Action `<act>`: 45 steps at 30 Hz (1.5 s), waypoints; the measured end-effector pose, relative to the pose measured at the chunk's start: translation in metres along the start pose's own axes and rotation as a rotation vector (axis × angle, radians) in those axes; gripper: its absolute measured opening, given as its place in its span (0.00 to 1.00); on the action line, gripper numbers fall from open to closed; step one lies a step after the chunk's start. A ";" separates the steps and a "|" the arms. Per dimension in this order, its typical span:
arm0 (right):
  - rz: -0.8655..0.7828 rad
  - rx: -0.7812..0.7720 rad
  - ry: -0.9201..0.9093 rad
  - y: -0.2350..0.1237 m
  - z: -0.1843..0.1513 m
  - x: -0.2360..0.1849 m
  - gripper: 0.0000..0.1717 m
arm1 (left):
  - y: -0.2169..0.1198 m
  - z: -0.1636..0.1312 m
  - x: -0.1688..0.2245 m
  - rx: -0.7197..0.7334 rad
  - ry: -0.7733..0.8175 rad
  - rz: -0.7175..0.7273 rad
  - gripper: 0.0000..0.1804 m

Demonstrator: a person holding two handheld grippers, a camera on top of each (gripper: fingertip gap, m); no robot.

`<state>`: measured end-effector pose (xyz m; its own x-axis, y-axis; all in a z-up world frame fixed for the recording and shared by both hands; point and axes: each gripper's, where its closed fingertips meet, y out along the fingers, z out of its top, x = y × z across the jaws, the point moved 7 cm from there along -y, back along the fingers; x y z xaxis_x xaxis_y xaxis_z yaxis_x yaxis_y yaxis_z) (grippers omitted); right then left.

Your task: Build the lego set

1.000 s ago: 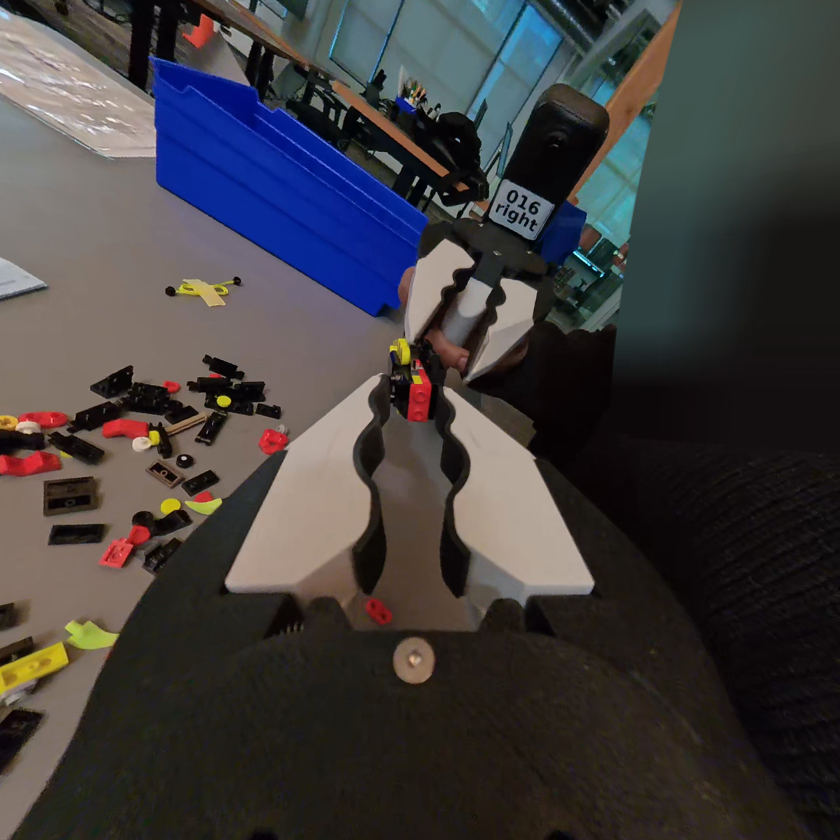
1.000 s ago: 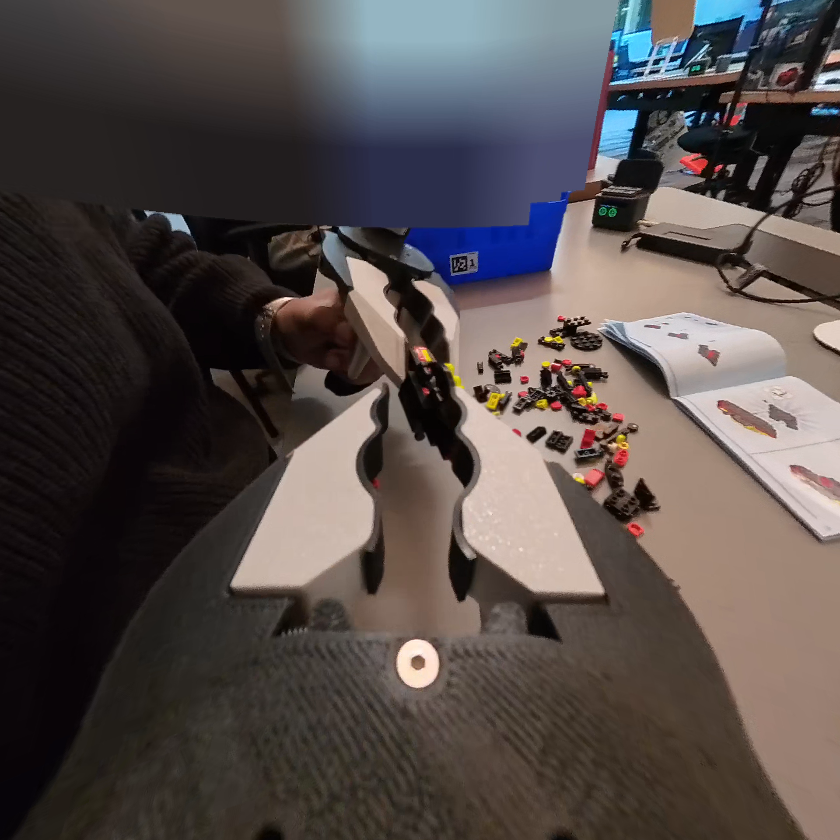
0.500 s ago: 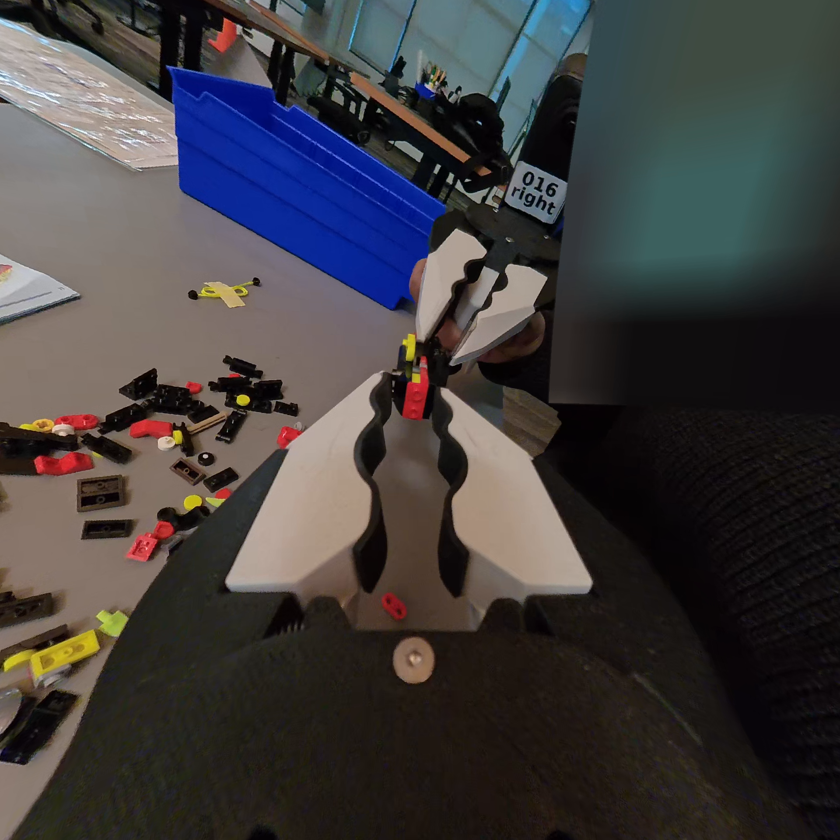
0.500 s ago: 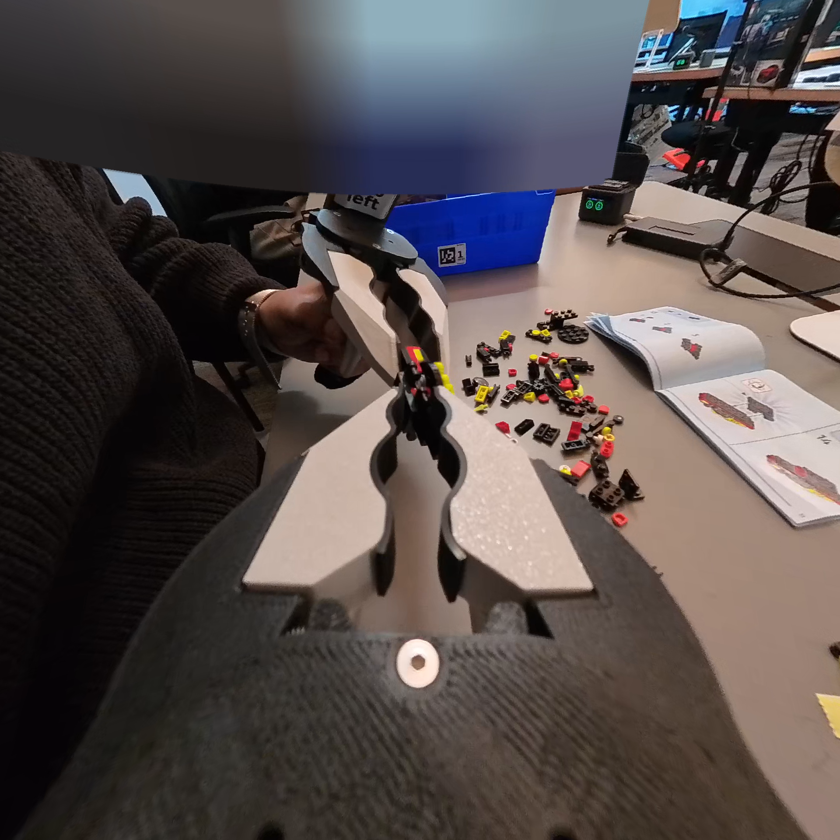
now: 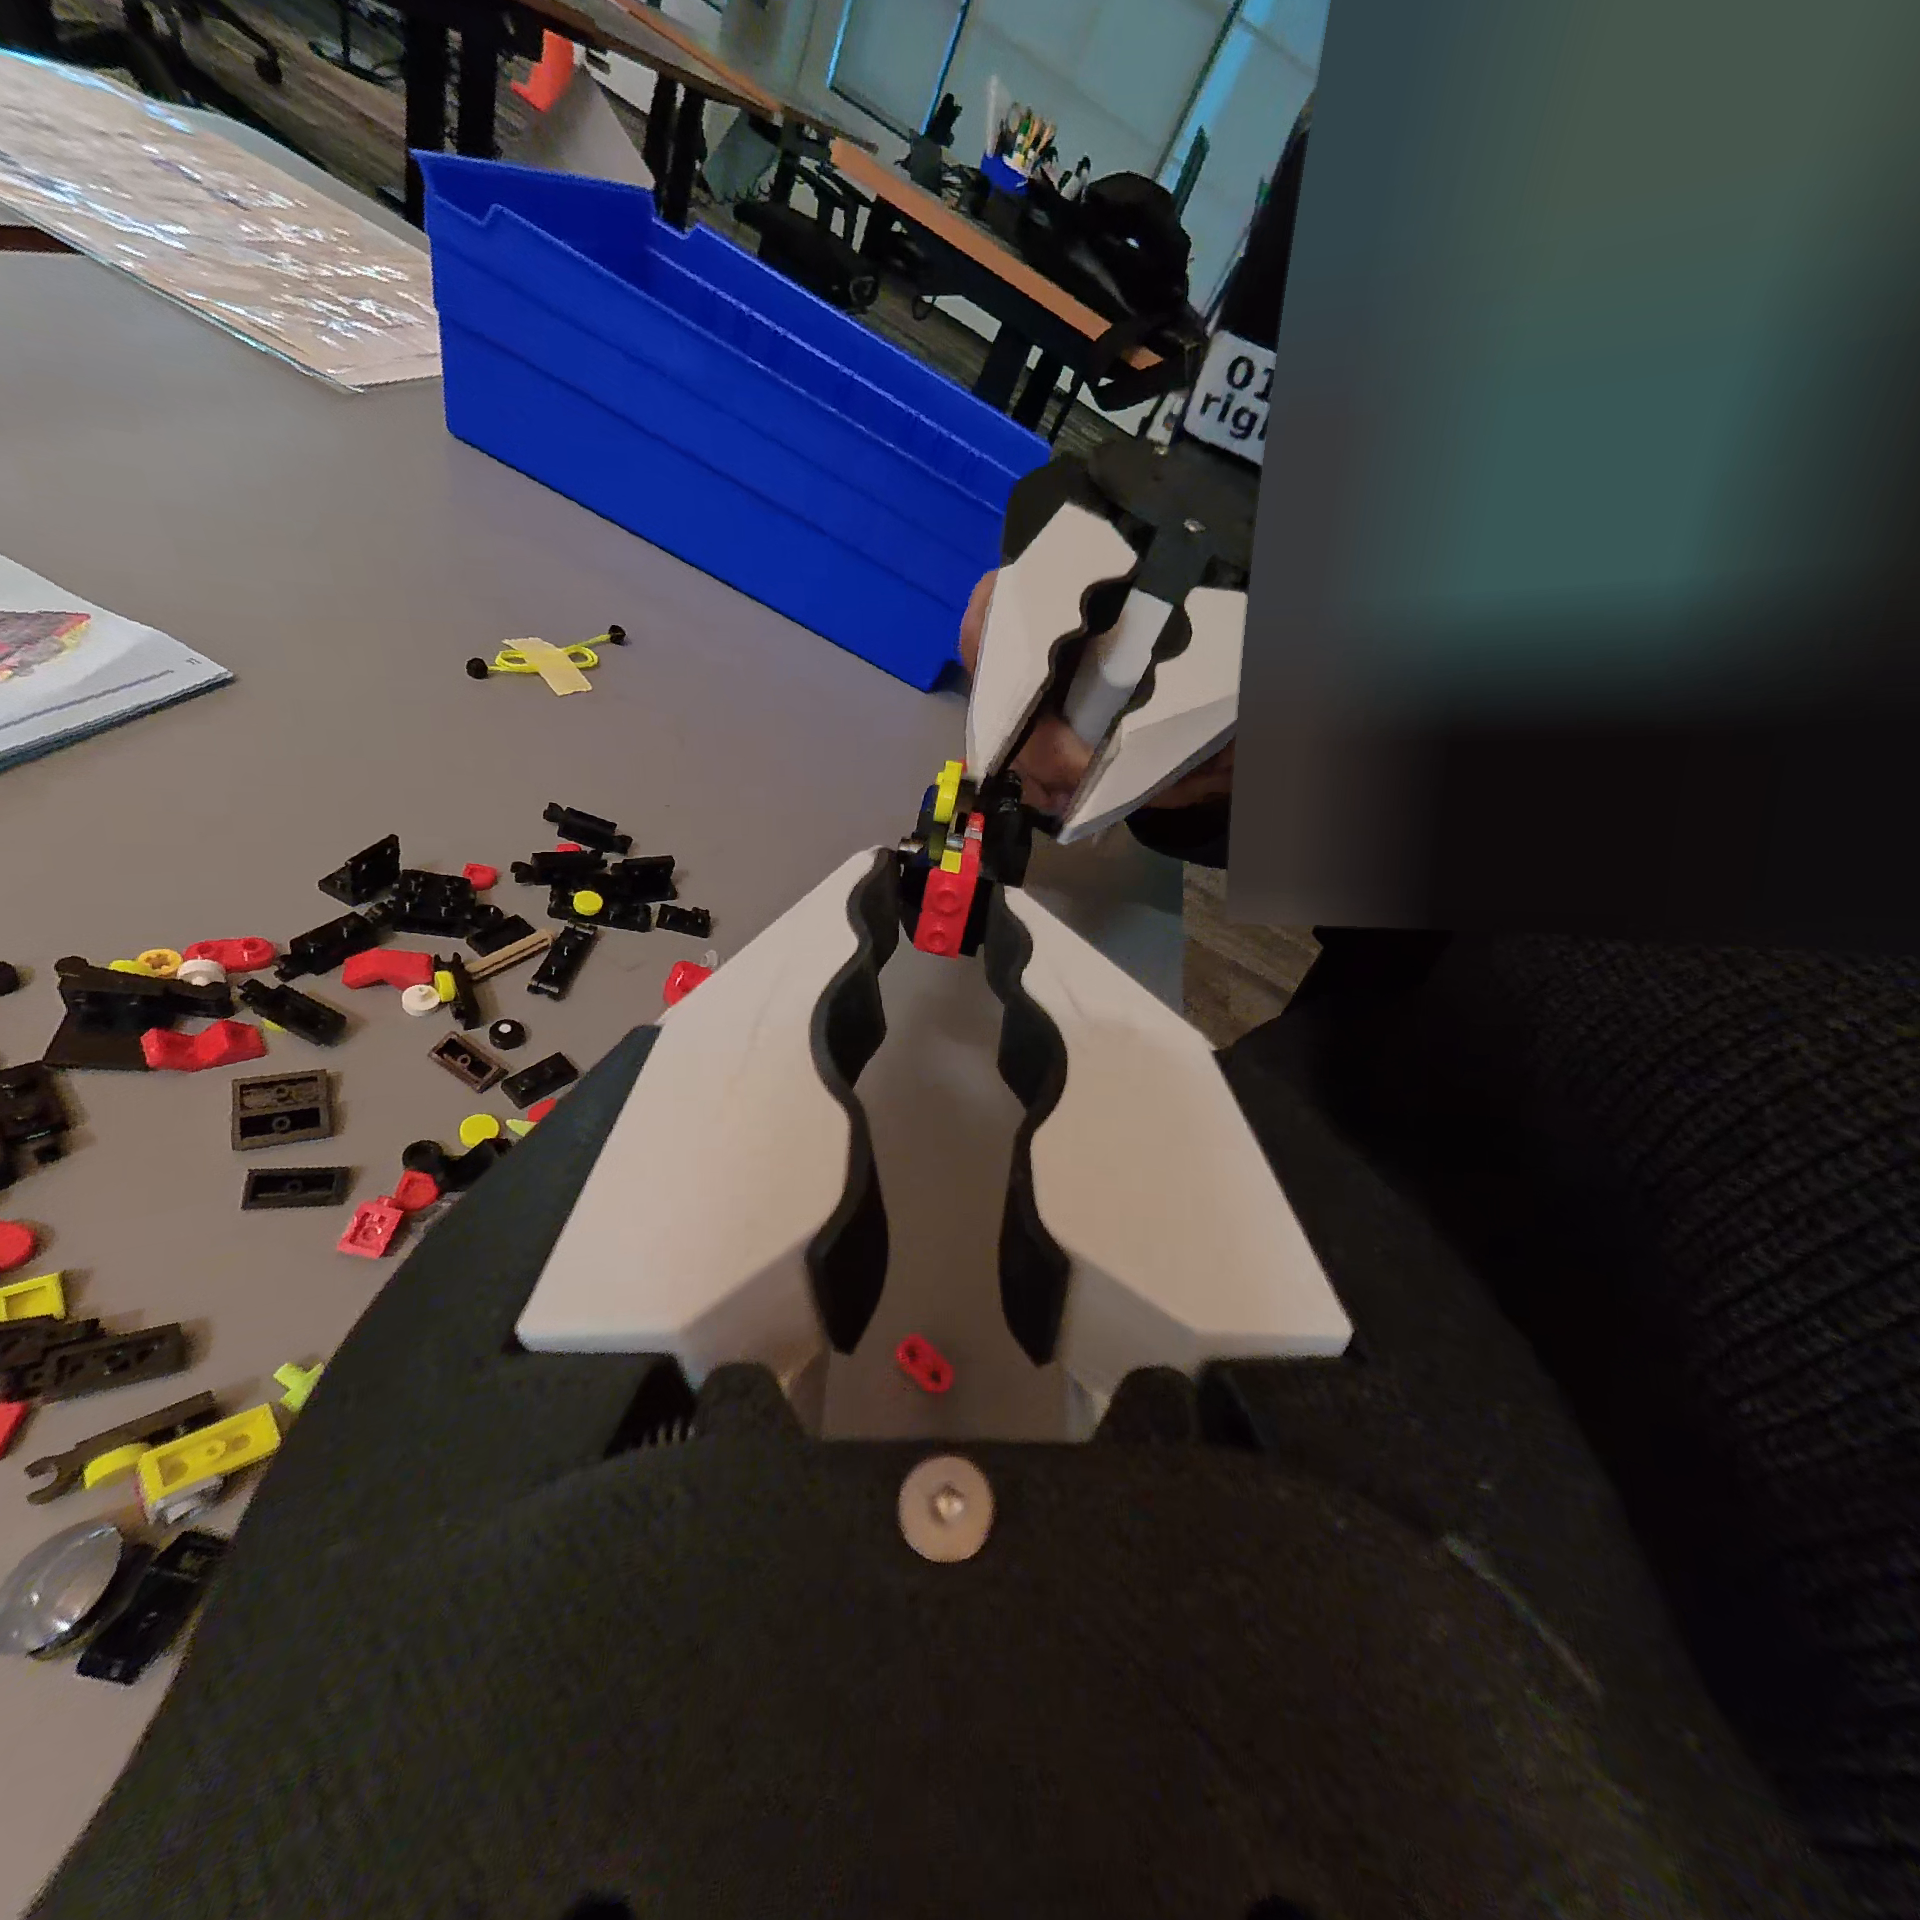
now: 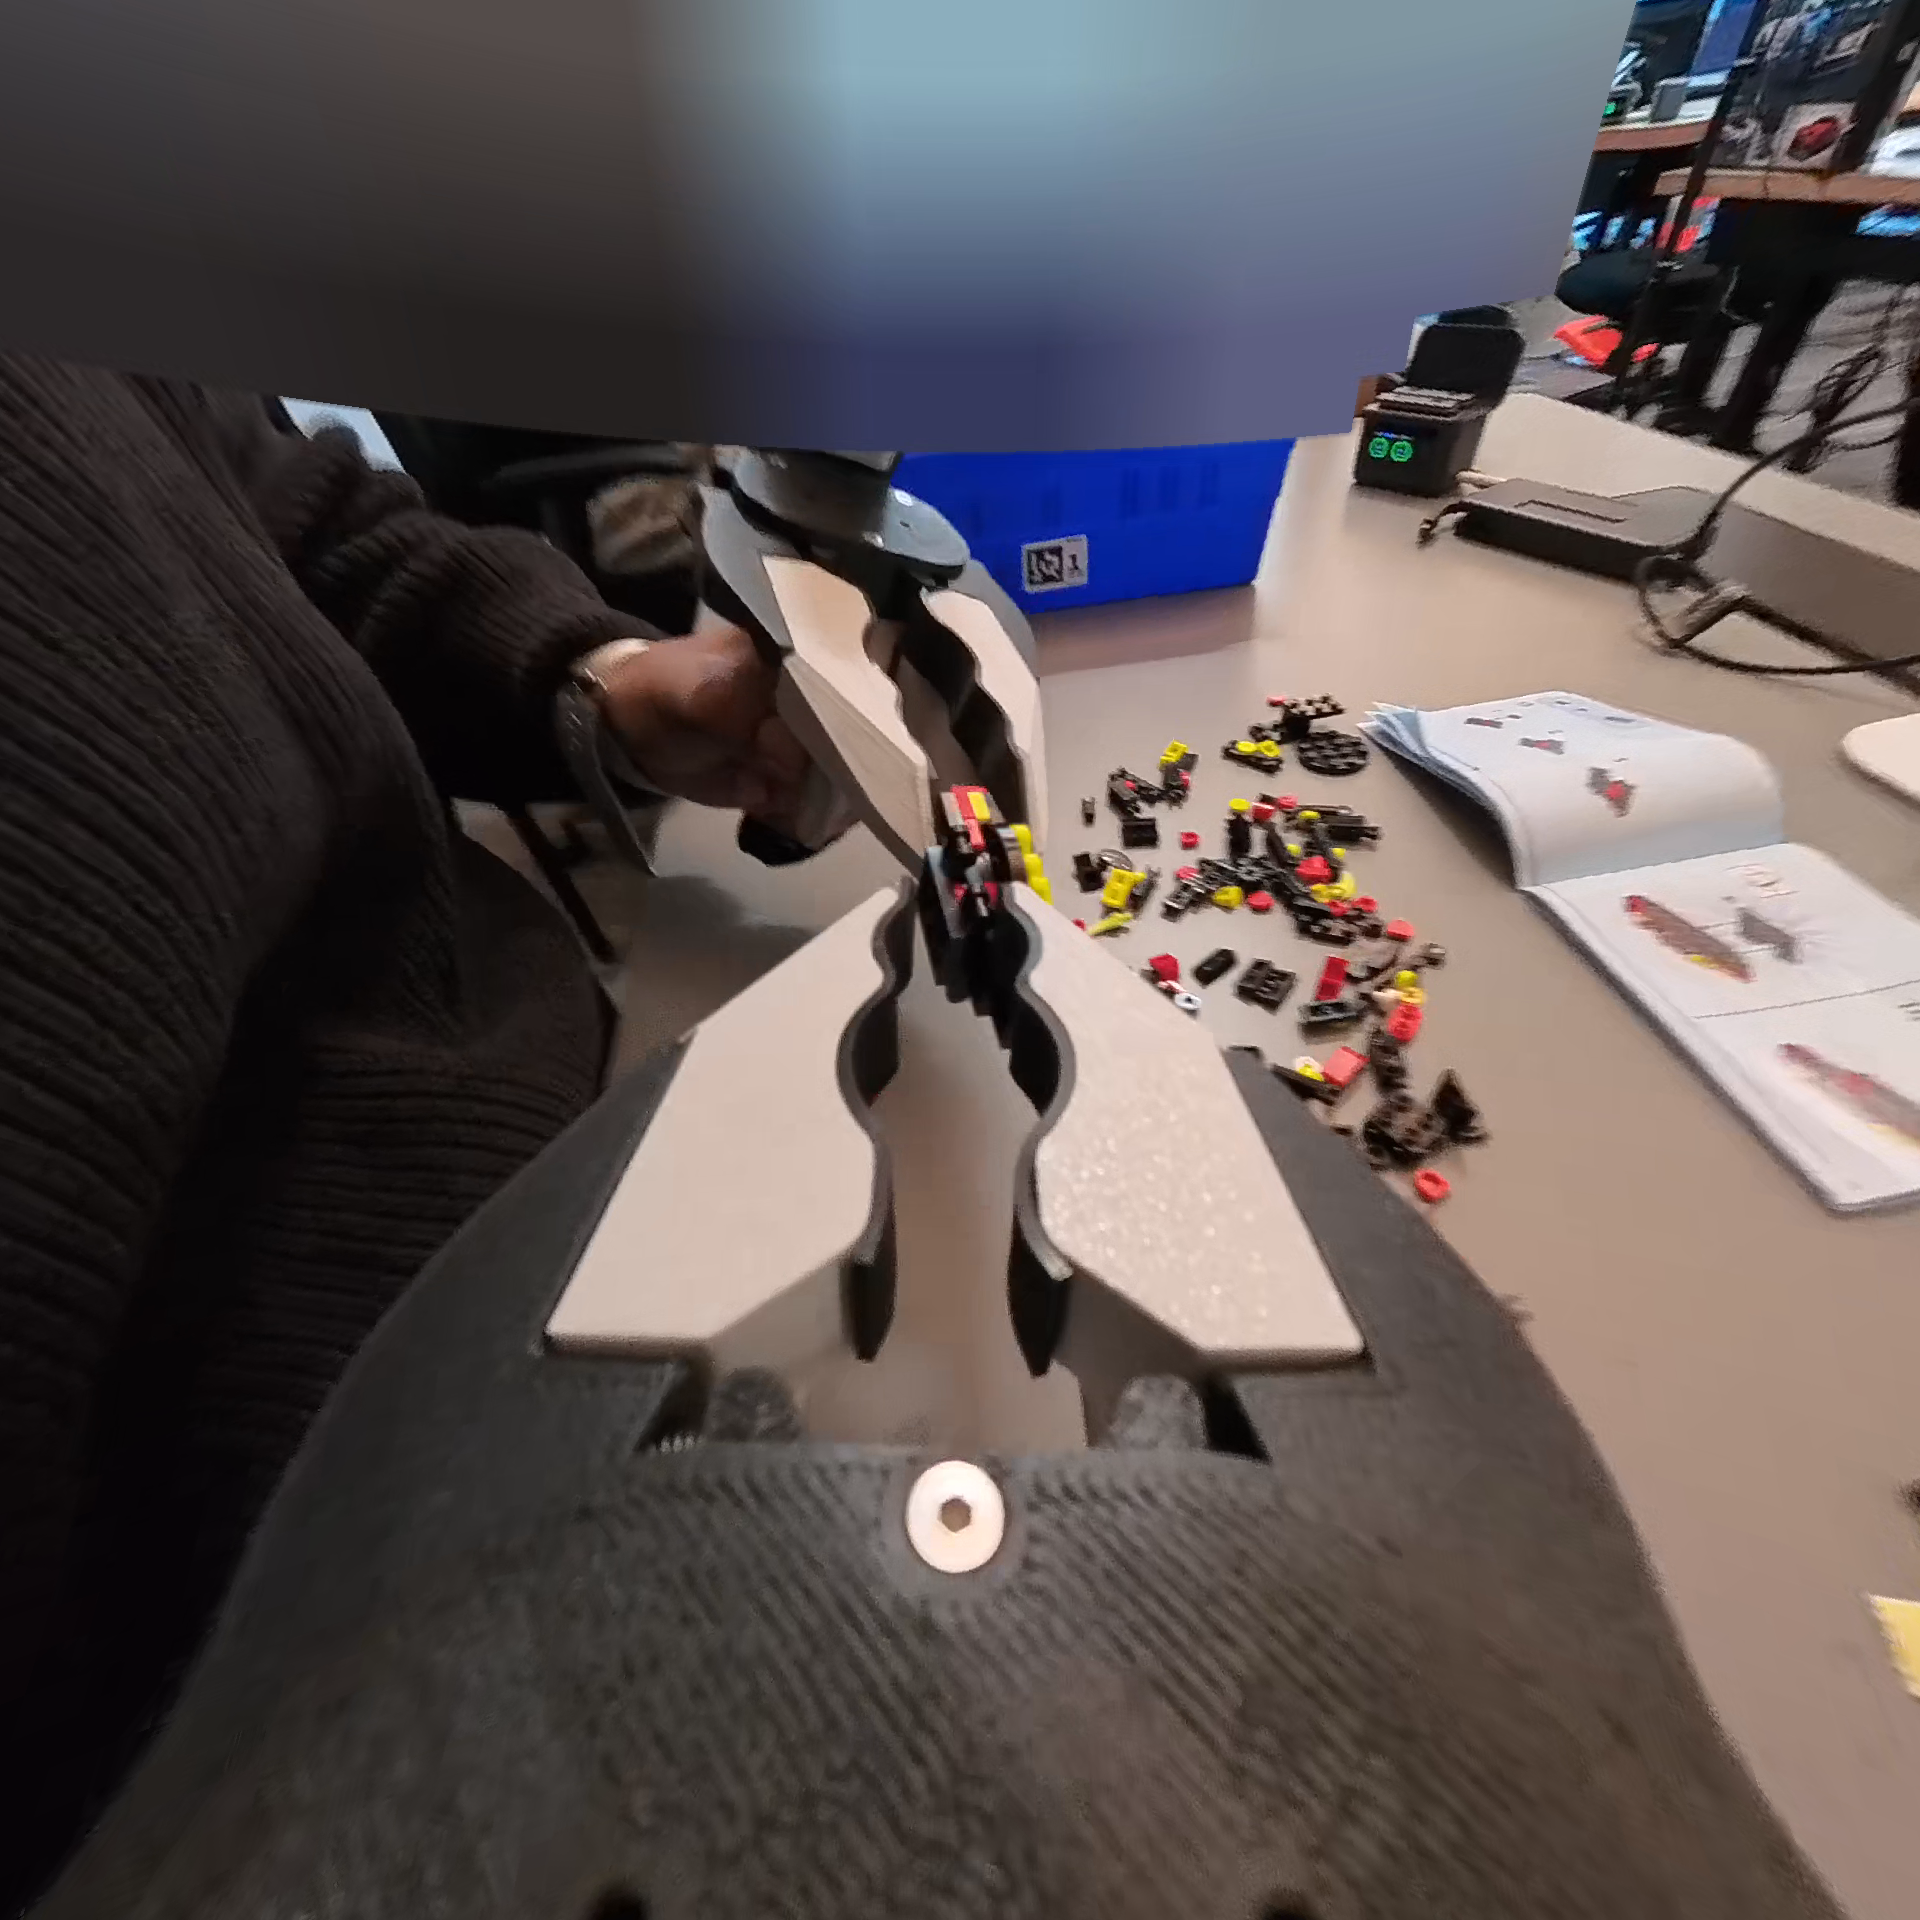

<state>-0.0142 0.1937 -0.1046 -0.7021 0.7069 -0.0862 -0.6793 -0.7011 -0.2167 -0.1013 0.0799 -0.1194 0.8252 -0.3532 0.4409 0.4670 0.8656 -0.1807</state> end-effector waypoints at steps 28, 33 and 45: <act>-0.009 -0.066 -0.033 -0.002 -0.002 -0.003 0.01 | 0.003 -0.001 0.001 -0.007 -0.020 0.068 0.08; -0.072 -0.085 -0.099 0.004 0.000 -0.004 0.13 | -0.001 0.001 -0.007 0.013 -0.067 0.074 0.08; -0.457 -0.454 -0.829 0.028 -0.014 -0.021 0.10 | 0.009 -0.020 -0.028 0.055 -0.499 -0.002 0.08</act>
<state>-0.0150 0.1607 -0.1228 -0.4414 0.4897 0.7519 -0.8933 -0.1612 -0.4195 -0.1138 0.0905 -0.1505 0.5654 -0.1540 0.8103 0.4399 0.8873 -0.1383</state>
